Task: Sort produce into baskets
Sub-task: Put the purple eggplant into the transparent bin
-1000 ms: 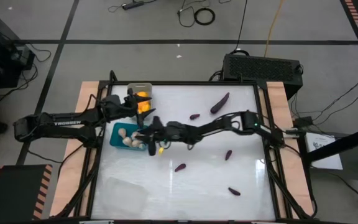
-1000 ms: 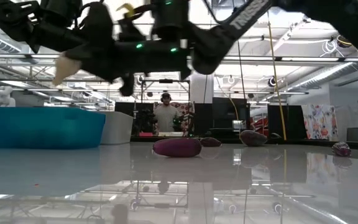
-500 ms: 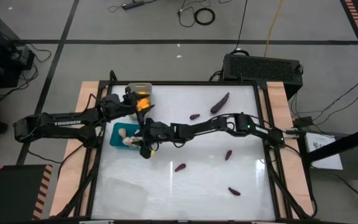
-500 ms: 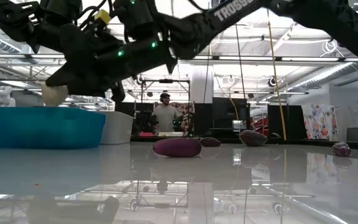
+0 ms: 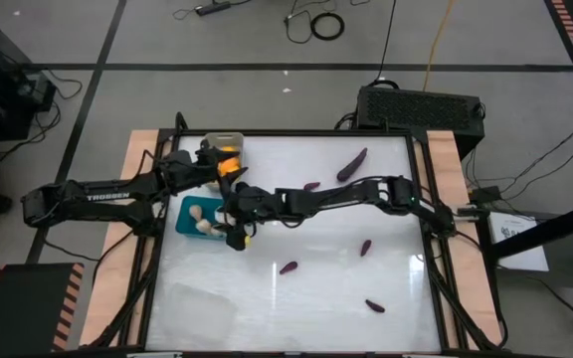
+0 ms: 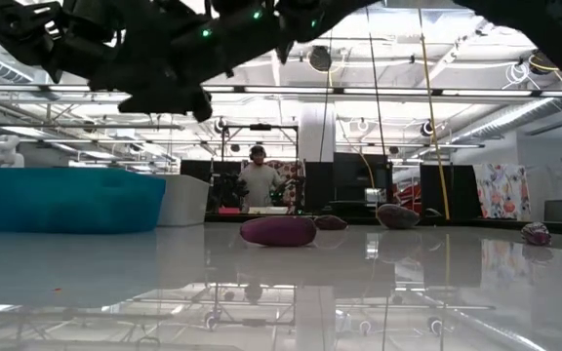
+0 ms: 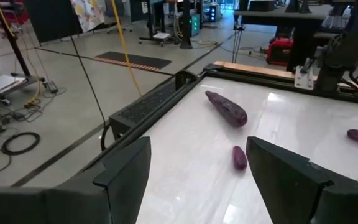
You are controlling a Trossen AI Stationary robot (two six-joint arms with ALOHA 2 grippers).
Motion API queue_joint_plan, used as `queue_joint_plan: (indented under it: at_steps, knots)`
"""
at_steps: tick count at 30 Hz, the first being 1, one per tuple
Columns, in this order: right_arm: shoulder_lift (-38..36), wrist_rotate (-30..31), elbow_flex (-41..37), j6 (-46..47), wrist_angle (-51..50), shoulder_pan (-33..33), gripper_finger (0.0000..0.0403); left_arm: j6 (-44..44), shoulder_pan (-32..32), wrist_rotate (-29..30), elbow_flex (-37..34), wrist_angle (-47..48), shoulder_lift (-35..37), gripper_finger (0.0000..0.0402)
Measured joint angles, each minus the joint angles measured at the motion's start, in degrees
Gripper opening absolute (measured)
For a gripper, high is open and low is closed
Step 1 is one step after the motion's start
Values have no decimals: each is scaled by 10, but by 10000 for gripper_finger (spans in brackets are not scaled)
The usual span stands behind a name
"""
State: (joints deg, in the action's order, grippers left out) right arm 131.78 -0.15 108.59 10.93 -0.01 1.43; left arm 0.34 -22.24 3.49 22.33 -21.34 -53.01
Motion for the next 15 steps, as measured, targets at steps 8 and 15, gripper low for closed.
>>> queue_joint_plan:
  at_steps: [8, 15]
  knots:
    - [-71, 10, -1, 18, -243, 36, 248, -5, 4, -2, 0, 10, 0, 271]
    - [-115, 213, -1, 59, -457, 135, 248, -5, 21, -18, 0, 10, 0, 271]
